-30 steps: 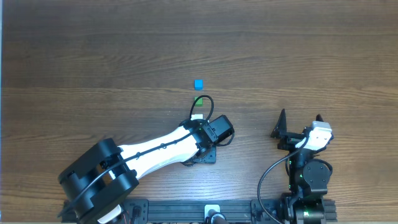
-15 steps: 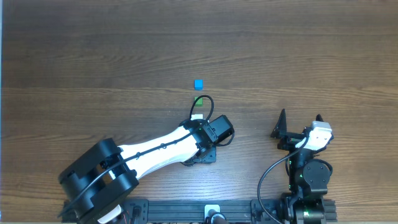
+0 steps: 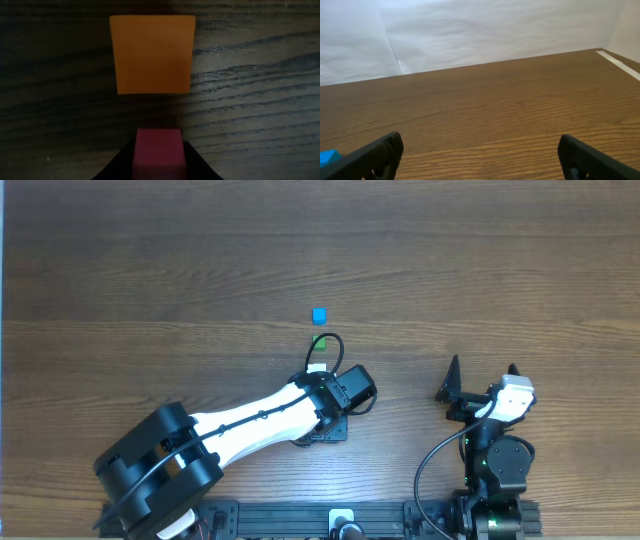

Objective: Stack Cubes

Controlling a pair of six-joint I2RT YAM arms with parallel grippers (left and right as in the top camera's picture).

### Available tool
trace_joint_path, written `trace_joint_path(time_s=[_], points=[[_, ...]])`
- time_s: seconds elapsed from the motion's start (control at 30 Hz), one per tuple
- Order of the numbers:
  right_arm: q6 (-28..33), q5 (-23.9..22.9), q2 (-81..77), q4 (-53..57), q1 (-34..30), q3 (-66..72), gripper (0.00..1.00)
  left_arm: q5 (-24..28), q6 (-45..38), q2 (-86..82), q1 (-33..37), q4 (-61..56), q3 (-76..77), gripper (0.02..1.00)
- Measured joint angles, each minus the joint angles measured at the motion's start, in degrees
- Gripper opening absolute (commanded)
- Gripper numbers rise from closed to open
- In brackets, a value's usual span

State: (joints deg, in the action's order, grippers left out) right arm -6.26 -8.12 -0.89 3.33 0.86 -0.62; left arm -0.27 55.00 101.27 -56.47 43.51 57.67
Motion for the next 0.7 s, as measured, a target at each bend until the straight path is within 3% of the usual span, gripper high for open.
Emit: trace_joint_path(time_s=[0.47,0.7], points=[[0.02,0.00,-0.02,0.00,-0.02,0.00,0.993,0.04,0.09,0.00,0.00,0.20,0.11,0.200],[-0.02,0.00,0.00,0.00,0.00,0.00,0.993,-0.07,0.33,0.00,0.00,7.67,6.60,0.191]])
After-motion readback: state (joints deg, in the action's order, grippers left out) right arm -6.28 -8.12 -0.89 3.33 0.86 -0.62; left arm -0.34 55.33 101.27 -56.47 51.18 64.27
